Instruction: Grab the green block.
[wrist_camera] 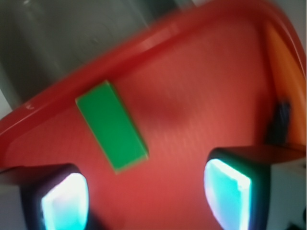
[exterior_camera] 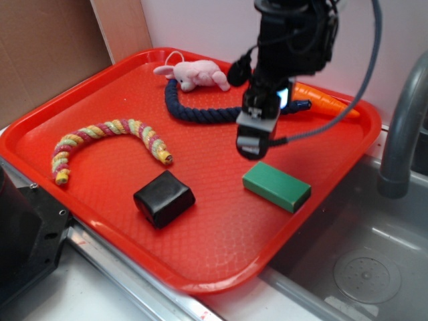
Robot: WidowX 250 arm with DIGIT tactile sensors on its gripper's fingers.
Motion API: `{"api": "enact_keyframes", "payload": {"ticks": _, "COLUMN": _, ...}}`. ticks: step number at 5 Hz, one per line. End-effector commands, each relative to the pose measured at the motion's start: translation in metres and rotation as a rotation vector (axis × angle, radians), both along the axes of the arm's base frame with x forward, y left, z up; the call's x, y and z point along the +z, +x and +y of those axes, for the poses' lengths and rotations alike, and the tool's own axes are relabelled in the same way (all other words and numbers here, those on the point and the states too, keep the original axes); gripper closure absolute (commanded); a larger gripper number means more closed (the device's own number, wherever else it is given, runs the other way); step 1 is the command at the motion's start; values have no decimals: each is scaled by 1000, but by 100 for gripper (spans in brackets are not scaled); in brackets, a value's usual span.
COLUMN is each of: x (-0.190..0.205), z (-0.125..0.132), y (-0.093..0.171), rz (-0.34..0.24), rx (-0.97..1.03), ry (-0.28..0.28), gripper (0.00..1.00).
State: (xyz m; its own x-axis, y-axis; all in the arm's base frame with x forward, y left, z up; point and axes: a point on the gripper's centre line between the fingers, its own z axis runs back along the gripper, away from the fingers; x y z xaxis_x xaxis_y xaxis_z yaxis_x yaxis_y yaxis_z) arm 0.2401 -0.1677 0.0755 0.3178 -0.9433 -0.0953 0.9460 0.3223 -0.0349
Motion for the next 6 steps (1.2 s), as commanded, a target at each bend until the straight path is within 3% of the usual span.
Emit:
{"api": "enact_keyframes", "payload": {"ticks": 1, "x": 8, "z": -10, "y": -49, "rz": -82, "rx": -260, "ry": -57, "gripper": 0}}
{"api": "enact_keyframes", "payload": {"ticks": 4, "x": 8, "z": -10, "y": -49, "rz": -82, "rx": -260, "ry": -57, "gripper": 0}}
{"api": "enact_keyframes", "payload": {"ticks": 6, "x": -30, "z": -6, "y": -39, "rz": -122, "rx": -305, "ry": -128, "gripper": 0}}
